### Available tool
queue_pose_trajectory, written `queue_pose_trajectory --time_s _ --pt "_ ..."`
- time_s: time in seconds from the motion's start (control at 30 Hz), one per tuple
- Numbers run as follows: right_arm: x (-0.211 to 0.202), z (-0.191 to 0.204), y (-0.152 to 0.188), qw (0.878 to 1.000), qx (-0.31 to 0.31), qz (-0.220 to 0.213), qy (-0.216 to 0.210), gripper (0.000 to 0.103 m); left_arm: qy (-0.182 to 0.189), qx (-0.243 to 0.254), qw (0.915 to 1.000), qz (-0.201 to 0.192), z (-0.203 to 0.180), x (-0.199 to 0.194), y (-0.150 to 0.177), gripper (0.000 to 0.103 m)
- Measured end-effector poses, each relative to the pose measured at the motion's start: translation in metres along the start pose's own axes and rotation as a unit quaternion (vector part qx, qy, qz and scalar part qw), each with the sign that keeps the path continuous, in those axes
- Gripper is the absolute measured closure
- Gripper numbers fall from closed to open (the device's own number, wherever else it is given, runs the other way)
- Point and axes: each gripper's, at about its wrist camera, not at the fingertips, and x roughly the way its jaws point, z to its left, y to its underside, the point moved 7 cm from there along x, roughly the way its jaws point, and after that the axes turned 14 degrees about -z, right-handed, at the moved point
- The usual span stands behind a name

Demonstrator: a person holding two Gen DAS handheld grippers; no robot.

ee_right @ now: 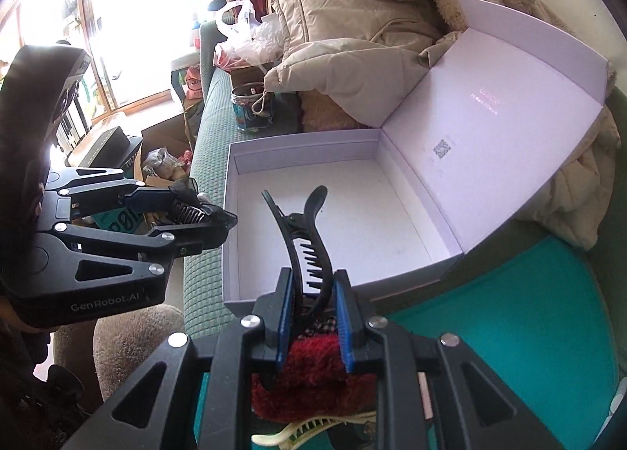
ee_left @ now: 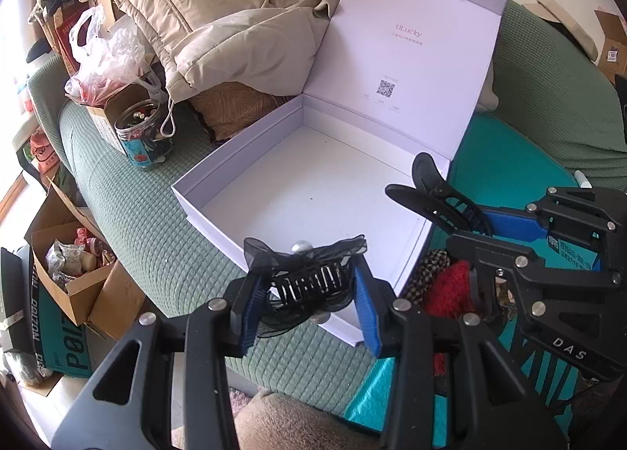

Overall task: Organize objects
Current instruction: 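Carry both black clips into the white box with both tools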

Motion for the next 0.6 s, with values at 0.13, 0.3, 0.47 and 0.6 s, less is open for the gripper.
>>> queue_pose_trajectory --time_s 0.13,0.3,0.47,0.6 --pt "0.013 -0.008 -0.014 1.0 -0.004 -0.007 0.003 0.084 0.0 0.001 1.0 -0.003 0.009 0.018 -0.016 0.063" --pt "0.03 -0.018 -0.029 1.0 -0.007 -0.013 0.008 0.084 -0.006 -0.003 1.0 -0.007 0.021 0.04 -0.032 0.063" --pt "0.051 -0.03 -0.04 1.0 -0.013 -0.01 0.012 0.084 -0.007 -0.007 0.9999 0.0 0.03 0.066 -0.042 0.063" --pt "0.07 -0.04 -0.044 1.0 -0.012 -0.001 0.017 0.084 -0.011 -0.012 0.9999 0.003 0.036 0.089 -0.05 0.063"
